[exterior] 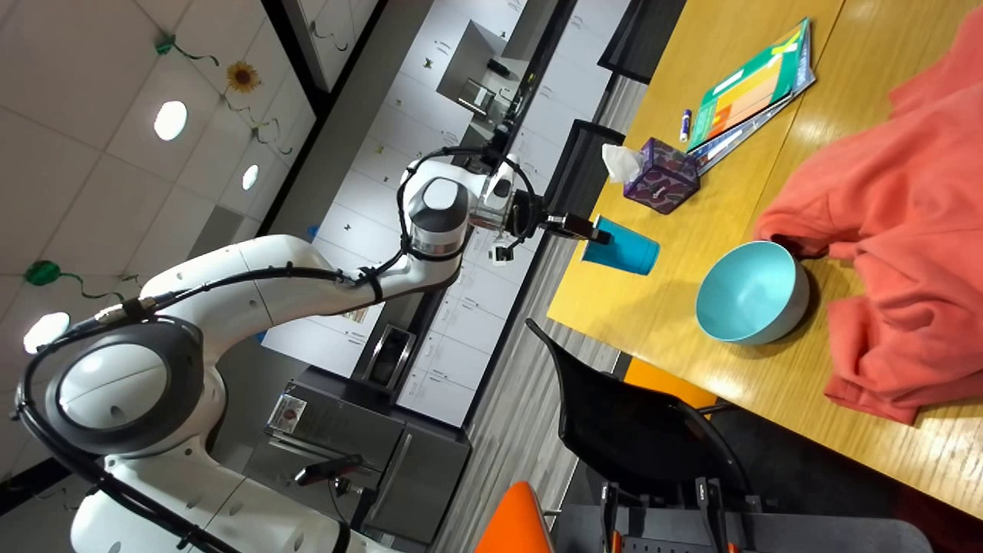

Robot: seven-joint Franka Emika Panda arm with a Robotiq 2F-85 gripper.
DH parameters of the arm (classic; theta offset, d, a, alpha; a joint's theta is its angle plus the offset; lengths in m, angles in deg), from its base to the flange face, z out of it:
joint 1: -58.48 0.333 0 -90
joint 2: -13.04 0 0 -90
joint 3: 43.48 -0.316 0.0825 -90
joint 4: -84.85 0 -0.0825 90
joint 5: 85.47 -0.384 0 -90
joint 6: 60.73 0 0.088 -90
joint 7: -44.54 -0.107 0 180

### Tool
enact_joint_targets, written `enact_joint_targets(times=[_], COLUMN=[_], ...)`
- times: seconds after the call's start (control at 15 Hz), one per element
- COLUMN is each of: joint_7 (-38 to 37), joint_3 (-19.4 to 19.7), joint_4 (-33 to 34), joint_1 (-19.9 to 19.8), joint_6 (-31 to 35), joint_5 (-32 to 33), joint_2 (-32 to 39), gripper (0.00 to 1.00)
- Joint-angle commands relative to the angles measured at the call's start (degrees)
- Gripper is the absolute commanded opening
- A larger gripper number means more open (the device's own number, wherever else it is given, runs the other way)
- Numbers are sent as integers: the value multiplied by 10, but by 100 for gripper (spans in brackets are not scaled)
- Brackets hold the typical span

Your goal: Pour the contents of the teal cup into the teal bowl

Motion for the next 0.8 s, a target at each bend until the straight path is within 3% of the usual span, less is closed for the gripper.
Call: enact_joint_targets(times=[0.0,0.47,0.73], joint_7=[0,-105,-143], joint_3=[-9,17,21], joint_4=[1,26,49], joint_1=[-8,-11,-8], joint_6=[-1,-71,-168], joint_5=[1,130,200], joint_2=[1,32,61], gripper=[5,1,1])
